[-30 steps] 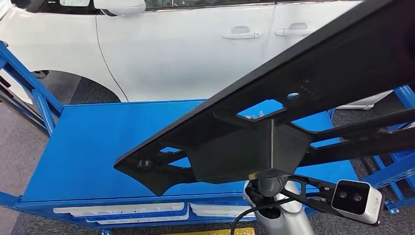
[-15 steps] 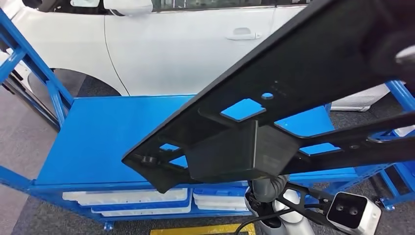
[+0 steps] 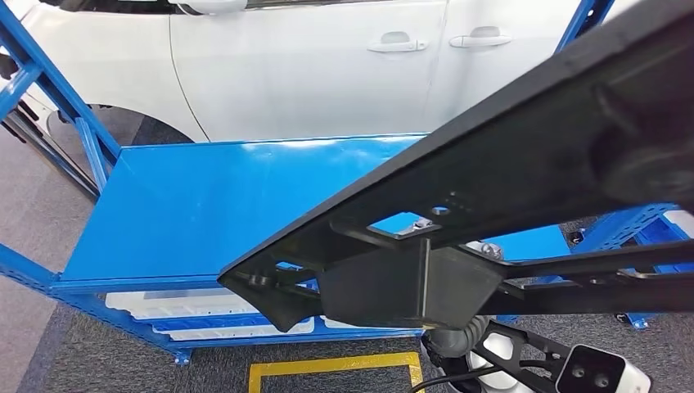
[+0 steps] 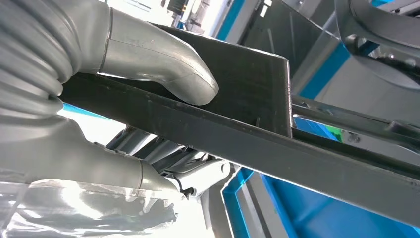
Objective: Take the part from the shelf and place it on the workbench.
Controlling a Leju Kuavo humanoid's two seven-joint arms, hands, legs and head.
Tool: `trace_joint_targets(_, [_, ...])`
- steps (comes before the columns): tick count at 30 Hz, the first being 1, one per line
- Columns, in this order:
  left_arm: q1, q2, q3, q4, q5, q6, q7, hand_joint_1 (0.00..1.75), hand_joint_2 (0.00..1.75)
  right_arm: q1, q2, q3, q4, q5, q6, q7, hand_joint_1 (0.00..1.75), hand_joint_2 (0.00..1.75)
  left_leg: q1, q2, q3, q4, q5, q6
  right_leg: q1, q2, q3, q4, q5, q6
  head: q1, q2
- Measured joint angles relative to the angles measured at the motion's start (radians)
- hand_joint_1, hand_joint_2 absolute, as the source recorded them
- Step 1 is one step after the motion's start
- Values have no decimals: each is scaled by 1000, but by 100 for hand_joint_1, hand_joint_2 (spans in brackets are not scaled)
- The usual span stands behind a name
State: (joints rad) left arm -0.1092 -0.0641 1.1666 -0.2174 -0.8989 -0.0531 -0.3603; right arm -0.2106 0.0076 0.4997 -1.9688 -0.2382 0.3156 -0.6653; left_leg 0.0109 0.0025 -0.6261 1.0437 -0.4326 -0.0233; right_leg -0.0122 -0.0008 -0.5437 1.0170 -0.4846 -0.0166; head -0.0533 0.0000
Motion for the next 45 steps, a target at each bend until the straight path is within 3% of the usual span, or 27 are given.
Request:
trace_joint_targets(3, [2, -3, 0, 0, -9, -1, 6, 0, 175, 27, 0, -17, -12, 1, 20, 0, 175, 175, 3, 0, -46, 157, -134, -9, 2, -3, -32, -3, 29, -14, 0, 0])
trace_joint_targets(4, [3, -3, 0, 0, -11, 1, 8, 0, 175, 38, -1, -26, -15, 1, 32, 0, 175, 175, 3, 0, -56, 214, -164, -11, 3, -4, -45, -3, 38, -14, 0, 0])
trace_joint_targets(5, [3, -3, 0, 0, -13, 2, 11, 0, 175, 48, -2, -36, -17, 0, 48, 0, 175, 175, 3, 0, -54, 246, -170, -11, 5, -4, -58, -2, 48, -14, 0, 0])
trace_joint_targets(6, [3, -3, 0, 0, -14, 3, 13, 0, 175, 56, -2, -45, -19, -1, 63, 0, 175, 175, 3, 0, -38, 247, -155, -10, 6, -4, -72, 0, 57, -13, 0, 0])
trace_joint_targets(7, [3, -3, 0, 0, -15, 4, 15, 0, 175, 61, -2, -54, -20, -1, 78, 0, 175, 175, 3, 0, -3, 212, -128, -8, 7, -3, -84, 2, 66, -11, 0, 0])
trace_joint_targets(9, [0, -3, 0, 0, -15, 4, 20, 0, 175, 67, -3, -73, -21, -4, 108, 0, 175, 175, 0, -1, 99, 73, -93, 1, 9, -3, -103, 5, 83, -5, 0, 0])
trace_joint_targets(11, [-2, -3, 0, 0, -15, 5, 25, 0, 175, 73, -2, -93, -23, -7, 138, 0, 175, 175, -6, -2, 166, -35, -98, 11, 9, -3, -109, 5, 98, 6, 0, 0])
trace_joint_targets(15, [1, -3, 0, 0, -15, 11, 32, 0, 175, 81, -2, -120, -23, -10, 170, 0, 175, 175, -6, -2, 162, -63, -82, 32, 9, -3, -110, -3, 124, 28, 0, 0])
trace_joint_targets(20, [1, -3, 0, 0, -15, 12, 33, 0, 175, 84, -3, -125, -23, -11, 173, 0, 175, 175, -1, 1, 159, -67, -74, 36, 8, -3, -112, 0, 119, 31, 0, 0])
trace_joint_targets(22, [0, -4, 0, 0, -15, 13, 34, 0, 175, 88, -3, -133, -23, -12, 176, 0, 175, 175, -1, 4, 149, -67, -66, 42, 6, -1, -123, 27, 77, 34, 0, 0])
trace_joint_targets(23, [0, -4, 0, 0, -14, 13, 35, 0, 175, 93, -3, -142, -23, -14, 182, 0, 175, 175, -2, 5, 135, -66, -55, 46, 5, -1, -140, 86, 23, 37, 0, 0])
trace_joint_targets(25, [2, -10, 0, 0, -13, 14, 34, 0, 175, 120, 0, -178, -25, -8, 230, 0, 175, 175, -3, 6, 75, -50, -18, 45, 2, 0, -99, 147, -19, 42, 0, 0])
trace_joint_targets(26, [4, -13, 0, 0, -12, 15, 32, 0, 175, 132, 3, -196, -27, -4, 257, 0, 175, 175, -5, 6, 44, -39, -1, 41, 1, 0, -54, 135, -32, 42, 0, 0])
trace_joint_targets(27, [5, -16, 0, 0, -12, 15, 30, 0, 175, 142, 7, -211, -28, 1, 282, 0, 175, 175, -6, 6, 20, -28, 12, 35, 2, 0, 5, 75, -18, 38, 0, 0])
trace_joint_targets(28, [4, -18, 0, 0, -12, 15, 28, 0, 175, 142, 11, -217, -29, 2, 292, 0, 175, 175, -7, 6, 14, -24, 17, 30, 4, 1, 33, 28, -28, 33, 0, 0])
trace_joint_targets(29, [4, -19, 0, 0, -12, 15, 26, 0, 175, 142, 14, -224, -30, 2, 299, 0, 175, 175, -8, 6, 10, -22, 23, 24, 7, 1, 44, 3, -38, 27, 0, 0])
trace_joint_targets(31, [4, -20, 0, 0, -12, 15, 24, 0, 175, 139, 16, -235, -30, 0, 304, 0, 175, 175, -6, 5, 6, -21, 31, 12, 7, -1, 37, -6, -28, 11, 0, 0])
trace_joint_targets(32, [5, -21, 0, 0, -12, 15, 24, 0, 175, 135, 16, -238, -29, -3, 303, 0, 175, 175, -4, 5, -1, -11, 18, 6, 6, -3, 29, -8, -18, 2, 0, 0])
trace_joint_targets(33, [6, -22, 0, 0, -13, 16, 24, 0, 175, 129, 17, -240, -27, -9, 300, 0, 175, 175, -2, 4, -13, 16, -14, 1, 4, -5, 19, -10, -7, -6, 0, 0])
trace_joint_targets(36, [5, -23, 0, 0, -16, 20, 24, 0, 175, 110, 16, -242, -20, -30, 278, 0, 175, 175, 1, 3, -61, 185, -148, -10, 6, -7, -22, -11, 27, -15, 0, 0])
trace_joint_targets(37, [4, -23, 0, 0, -18, 22, 24, 0, 175, 106, 16, -242, -17, -36, 268, 0, 175, 175, 2, 4, -67, 233, -165, -12, 7, -7, -36, -10, 38, -15, 0, 0])
trace_joint_targets(38, [4, -23, 0, 0, -19, 22, 24, 0, 175, 102, 14, -242, -15, -42, 256, 0, 175, 175, 2, 4, -60, 255, -159, -12, 7, -7, -50, -9, 48, -14, 0, 0])
trace_joint_targets(39, [4, -23, 0, 0, -22, 22, 24, 0, 175, 100, 12, -242, -13, -46, 245, 0, 175, 175, 2, 4, -35, 241, -135, -12, 8, -7, -64, -7, 58, -12, 0, 0])
trace_joint_targets(41, [2, -22, 0, 0, -27, 19, 24, 0, 175, 95, 8, -242, -12, -51, 227, 0, 175, 175, 1, 3, 62, 119, -88, -5, 8, -7, -87, -3, 76, -7, 0, 0])
trace_joint_targets(43, [-2, -21, -1, 0, -34, 16, 22, 0, 175, 91, 4, -242, -16, -54, 213, 0, 175, 175, -4, 2, 149, -16, -87, 7, 9, -8, -99, 0, 92, 3, 0, 0])
trace_joint_targets(45, [-4, -21, -2, 0, -38, 14, 21, 0, 175, 90, -1, -242, -19, -57, 206, 0, 175, 175, -10, 2, 169, -64, -93, 19, 9, -10, -102, -3, 109, 15, 0, 0])
